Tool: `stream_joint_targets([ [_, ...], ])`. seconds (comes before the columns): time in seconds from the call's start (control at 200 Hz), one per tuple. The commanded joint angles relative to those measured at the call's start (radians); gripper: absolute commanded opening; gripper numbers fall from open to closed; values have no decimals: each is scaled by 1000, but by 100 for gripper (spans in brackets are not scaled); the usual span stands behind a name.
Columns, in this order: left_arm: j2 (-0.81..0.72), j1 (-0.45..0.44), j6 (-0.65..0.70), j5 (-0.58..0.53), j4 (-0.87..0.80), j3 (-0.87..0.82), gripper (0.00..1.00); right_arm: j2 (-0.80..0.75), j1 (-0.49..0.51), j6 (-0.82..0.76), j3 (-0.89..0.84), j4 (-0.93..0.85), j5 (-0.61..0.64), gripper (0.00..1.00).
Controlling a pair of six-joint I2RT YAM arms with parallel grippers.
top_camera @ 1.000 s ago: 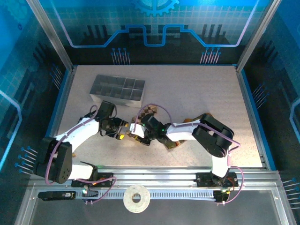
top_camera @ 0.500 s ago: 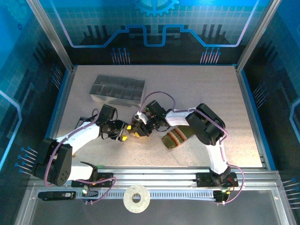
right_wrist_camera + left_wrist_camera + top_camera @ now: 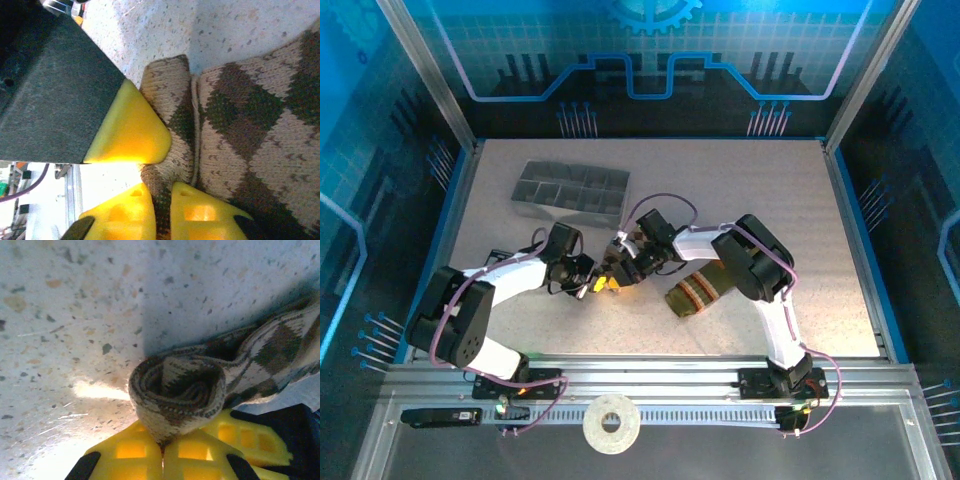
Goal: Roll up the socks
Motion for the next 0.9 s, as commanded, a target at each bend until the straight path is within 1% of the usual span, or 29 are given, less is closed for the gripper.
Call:
stream_joint_targets([
  [0.0,29,-21,35,-69,-234,11,0,-90,14,-52,-100,-55,140,27],
  [0.045,18,-25,35,-77,-278,20,0,-150,22,-77,-131,-24,167,34],
  [0.105,3,-25,28,-80,-332,35,0,-243,37,-125,-183,19,217,40],
  [0.19,-13,-26,10,-83,-383,55,0,-404,89,-242,-316,155,337,48],
  [0.24,-16,-28,-1,-81,-397,65,0,-481,137,-325,-416,248,420,57],
  [0.27,-14,-30,-7,-80,-408,71,0,-510,167,-365,-455,295,469,64],
  [0.29,-11,-30,-9,-80,-415,77,0,-520,183,-390,-471,308,495,66],
  [0.36,-1,-39,-23,-91,-452,96,0,-524,237,-457,-469,273,574,66],
  [0.435,13,-43,-33,-82,-449,98,0,-512,295,-515,-461,264,664,65],
  [0.5,19,-43,-48,-72,-435,92,0,-492,367,-579,-468,316,830,65],
  [0.605,31,-43,-46,-75,-444,108,0,-446,437,-664,-440,379,997,64],
  [0.695,44,-43,-41,-70,-442,117,0,-403,467,-717,-402,396,1055,63],
  [0.8,60,-43,-36,-62,-431,122,0,-357,485,-755,-378,404,1055,60],
  [0.896,73,-43,-27,-52,-430,130,0,-304,494,-781,-364,413,1120,56],
])
